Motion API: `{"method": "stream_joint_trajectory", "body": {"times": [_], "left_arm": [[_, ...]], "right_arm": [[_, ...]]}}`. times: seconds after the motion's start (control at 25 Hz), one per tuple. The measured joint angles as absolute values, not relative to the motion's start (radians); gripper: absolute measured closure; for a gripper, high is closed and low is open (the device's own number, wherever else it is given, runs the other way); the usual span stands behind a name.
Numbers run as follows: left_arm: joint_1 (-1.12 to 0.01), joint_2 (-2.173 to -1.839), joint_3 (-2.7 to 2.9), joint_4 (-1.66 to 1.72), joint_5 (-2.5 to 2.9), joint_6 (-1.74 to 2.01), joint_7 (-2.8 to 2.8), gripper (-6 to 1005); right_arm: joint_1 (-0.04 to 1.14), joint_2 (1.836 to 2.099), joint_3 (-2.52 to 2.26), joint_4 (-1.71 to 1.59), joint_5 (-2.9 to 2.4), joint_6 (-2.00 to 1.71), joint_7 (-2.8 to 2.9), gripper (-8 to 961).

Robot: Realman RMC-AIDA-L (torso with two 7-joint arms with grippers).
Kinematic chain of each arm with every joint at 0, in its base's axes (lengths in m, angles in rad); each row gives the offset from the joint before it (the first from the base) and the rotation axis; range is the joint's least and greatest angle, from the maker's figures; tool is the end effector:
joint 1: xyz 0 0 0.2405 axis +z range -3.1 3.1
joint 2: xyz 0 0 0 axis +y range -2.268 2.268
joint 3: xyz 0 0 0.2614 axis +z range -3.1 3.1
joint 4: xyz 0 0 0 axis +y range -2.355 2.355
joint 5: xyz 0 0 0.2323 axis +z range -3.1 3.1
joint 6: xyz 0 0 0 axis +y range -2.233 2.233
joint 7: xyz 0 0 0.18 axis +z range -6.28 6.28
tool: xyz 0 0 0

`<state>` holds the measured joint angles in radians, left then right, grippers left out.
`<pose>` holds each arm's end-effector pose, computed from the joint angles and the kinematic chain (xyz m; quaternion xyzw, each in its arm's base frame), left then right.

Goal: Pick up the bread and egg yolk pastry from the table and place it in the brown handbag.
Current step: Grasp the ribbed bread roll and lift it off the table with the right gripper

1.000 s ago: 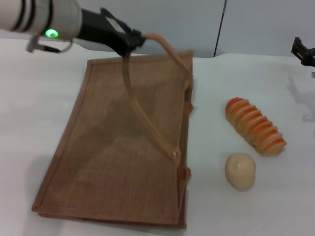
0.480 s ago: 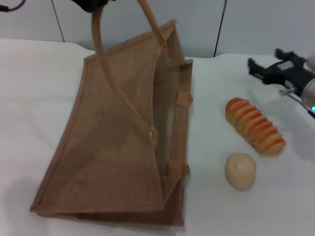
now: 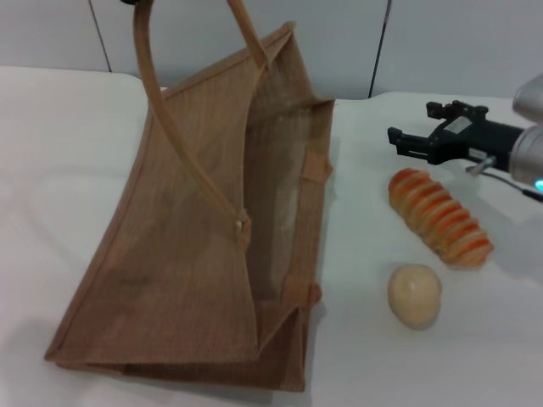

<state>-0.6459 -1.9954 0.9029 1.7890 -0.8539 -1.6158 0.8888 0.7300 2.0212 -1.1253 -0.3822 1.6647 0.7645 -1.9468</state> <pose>-0.0876 0.4115 0.1463 -0.9293 -0.1101 -0.0564 0.3480 0.2585 0.4798 -0.0619 -0.9000 0.2156 0.1494 0.3481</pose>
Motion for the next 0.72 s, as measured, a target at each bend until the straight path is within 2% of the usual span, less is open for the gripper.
{"method": "stream_joint_trajectory", "body": {"times": [0.04,0.28,0.72], "left_arm": [[-0.648,-1.995,0.904,1.790,-0.854,-1.618,0.887,884],[-0.647,-1.996,0.903,1.790,-0.852,-1.621,0.878,883],[-0.651,-1.993,0.902,1.796,-0.827,-1.632,0.873,883]], "right_arm": [[0.680,2.024,-1.130,-0.532,1.499,0.792,-1.781,112],[0.599,2.027,-1.169,-0.810,1.191,0.887,-1.425,112],[0.643,2.026,-1.207,-0.889,0.844,1.034,-1.053,112]]}}
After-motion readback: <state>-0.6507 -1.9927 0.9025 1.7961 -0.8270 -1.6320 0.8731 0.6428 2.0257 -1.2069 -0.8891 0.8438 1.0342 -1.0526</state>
